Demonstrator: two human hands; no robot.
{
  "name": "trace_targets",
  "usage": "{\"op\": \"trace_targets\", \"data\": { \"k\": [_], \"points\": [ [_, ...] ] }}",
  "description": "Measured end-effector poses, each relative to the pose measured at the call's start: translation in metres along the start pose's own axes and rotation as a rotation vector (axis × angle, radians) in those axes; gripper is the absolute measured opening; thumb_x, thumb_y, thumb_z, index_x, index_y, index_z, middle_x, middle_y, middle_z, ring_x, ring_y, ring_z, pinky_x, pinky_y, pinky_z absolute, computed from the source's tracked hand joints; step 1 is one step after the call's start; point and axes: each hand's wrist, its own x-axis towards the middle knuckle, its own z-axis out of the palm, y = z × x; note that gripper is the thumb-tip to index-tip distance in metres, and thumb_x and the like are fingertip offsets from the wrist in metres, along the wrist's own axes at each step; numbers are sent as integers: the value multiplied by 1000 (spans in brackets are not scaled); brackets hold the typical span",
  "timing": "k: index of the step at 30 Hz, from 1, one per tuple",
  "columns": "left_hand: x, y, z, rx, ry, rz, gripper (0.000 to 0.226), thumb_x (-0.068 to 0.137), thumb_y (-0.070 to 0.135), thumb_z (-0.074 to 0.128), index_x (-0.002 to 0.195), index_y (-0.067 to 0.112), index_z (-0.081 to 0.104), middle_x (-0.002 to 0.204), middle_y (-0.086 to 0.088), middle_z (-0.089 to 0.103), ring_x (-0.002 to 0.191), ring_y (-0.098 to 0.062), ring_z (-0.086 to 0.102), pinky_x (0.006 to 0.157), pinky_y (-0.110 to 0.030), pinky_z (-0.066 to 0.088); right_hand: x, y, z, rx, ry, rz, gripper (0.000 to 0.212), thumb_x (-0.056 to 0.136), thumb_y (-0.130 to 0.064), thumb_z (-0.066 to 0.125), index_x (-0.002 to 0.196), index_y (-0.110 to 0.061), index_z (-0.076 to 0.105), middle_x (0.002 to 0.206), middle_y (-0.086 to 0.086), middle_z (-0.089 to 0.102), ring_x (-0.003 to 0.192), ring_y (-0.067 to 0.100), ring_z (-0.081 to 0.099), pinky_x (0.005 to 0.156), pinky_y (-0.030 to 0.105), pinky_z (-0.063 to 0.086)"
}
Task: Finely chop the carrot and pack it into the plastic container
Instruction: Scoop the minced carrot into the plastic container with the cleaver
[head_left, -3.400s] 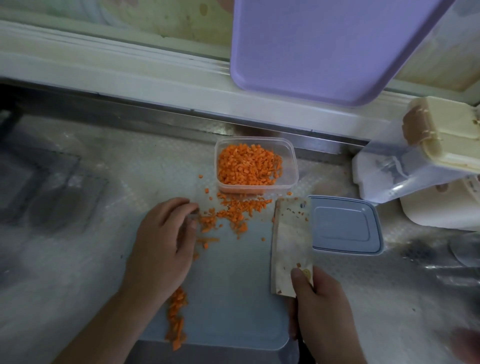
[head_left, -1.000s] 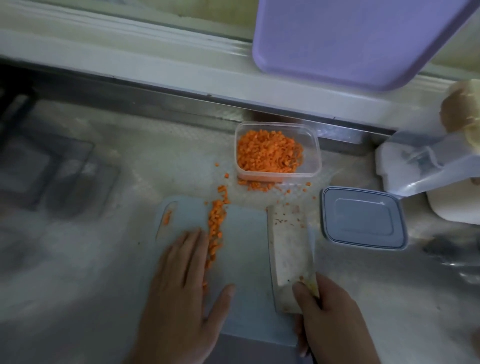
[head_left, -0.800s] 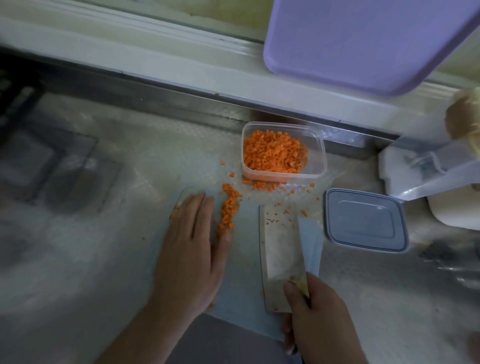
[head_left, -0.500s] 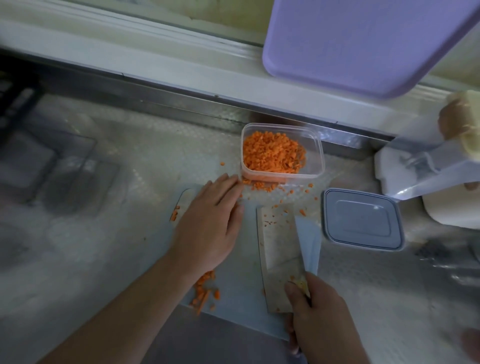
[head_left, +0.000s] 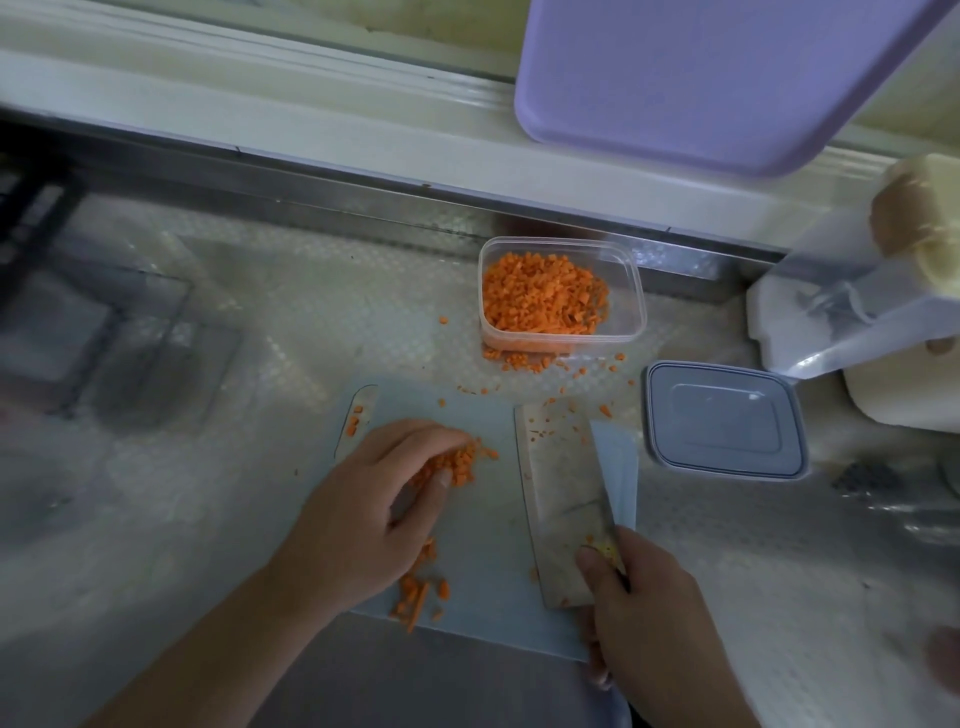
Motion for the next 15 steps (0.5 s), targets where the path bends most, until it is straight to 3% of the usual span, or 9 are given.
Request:
{"op": "trace_targets", "data": {
  "k": [4, 7, 10, 13, 15],
  "points": [
    [-14, -3, -3, 32, 32, -71, 26, 103, 36, 52, 121, 28, 69, 136, 21, 51, 131, 1, 50, 107, -13, 39, -1, 0, 1, -25, 12, -11, 30, 102, -27, 55, 73, -18, 55, 62, 13, 63, 37, 28, 61, 39, 31, 47],
    [-25, 5, 3, 78, -36, -113, 47, 101, 50, 48, 143, 30, 54, 156, 25, 34, 147, 1, 35, 116, -16, 32, -1, 1, 3, -60, 21, -18, 28, 102, -26, 55, 76, -14, 56, 57, 11, 64, 38, 24, 61, 41, 31, 50],
    [-29, 13, 14, 189, -73, -85, 70, 101, 56, 45, 162, 22, 34, 170, 15, 22, 157, -5, 19, 125, -29, 24, -1, 1, 5, -108, 38, -31, 26, 100, -28, 56, 77, -16, 57, 57, 7, 66, 40, 18, 62, 48, 34, 54],
    [-31, 16, 27, 268, -68, -82, 73, 104, 55, 42, 164, 14, 29, 172, 3, 22, 160, -12, 16, 127, -38, 21, -5, -3, 12, -133, 27, -27, 25, 98, -33, 57, 80, -16, 60, 60, 7, 66, 42, 18, 63, 52, 35, 57],
    [-31, 18, 34, 323, -42, -98, 70, 107, 52, 36, 164, 11, 30, 172, -1, 25, 160, -15, 17, 127, -39, 23, -8, -5, 19, -154, 22, -17, 24, 98, -34, 58, 82, -17, 62, 63, 4, 67, 44, 14, 64, 52, 29, 55]
  ]
}}
